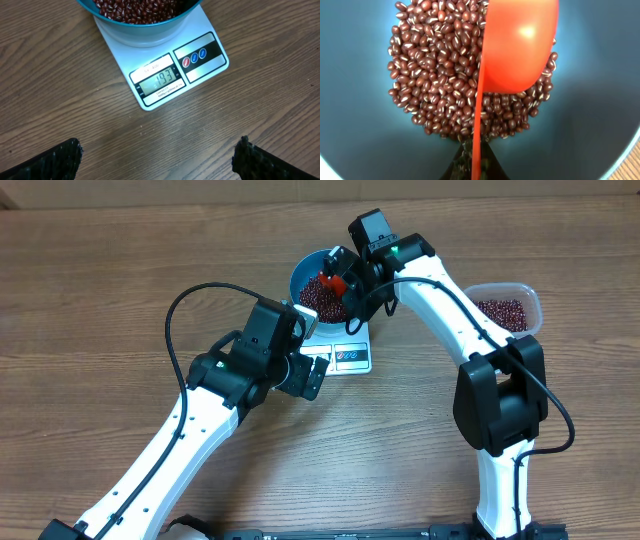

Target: Scoop item into bowl and weigh 150g on scale

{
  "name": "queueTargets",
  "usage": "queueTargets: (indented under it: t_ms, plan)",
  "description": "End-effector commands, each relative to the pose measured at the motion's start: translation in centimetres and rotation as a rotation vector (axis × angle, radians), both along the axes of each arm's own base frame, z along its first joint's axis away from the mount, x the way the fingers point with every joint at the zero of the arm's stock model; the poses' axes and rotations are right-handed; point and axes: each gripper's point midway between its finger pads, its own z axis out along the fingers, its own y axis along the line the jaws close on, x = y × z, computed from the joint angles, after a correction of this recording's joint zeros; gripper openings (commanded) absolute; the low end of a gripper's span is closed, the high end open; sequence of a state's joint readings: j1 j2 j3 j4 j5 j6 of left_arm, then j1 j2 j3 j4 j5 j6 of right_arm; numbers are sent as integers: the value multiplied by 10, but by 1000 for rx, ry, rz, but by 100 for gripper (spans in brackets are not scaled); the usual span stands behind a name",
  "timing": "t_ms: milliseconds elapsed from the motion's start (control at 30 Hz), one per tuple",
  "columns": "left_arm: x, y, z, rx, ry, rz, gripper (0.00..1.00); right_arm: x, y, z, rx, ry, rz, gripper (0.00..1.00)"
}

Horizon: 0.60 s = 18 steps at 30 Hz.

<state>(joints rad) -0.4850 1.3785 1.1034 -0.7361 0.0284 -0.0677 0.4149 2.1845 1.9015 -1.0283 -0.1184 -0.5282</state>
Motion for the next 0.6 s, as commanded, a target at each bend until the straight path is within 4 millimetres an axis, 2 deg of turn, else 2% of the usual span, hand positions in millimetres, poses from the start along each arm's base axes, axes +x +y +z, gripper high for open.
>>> queueTargets:
  t_ms: [0,267,567]
  plan:
    - [-1,-1,-2,15,-4,-25,100,7,10,20,46,-21,5,4]
    - [-1,-1,-2,15,-4,-25,99,6,13,44,89,-15,11,4]
    - [-1,-1,-2,14,-4,-24,100,0,1,53,86,33,-32,4]
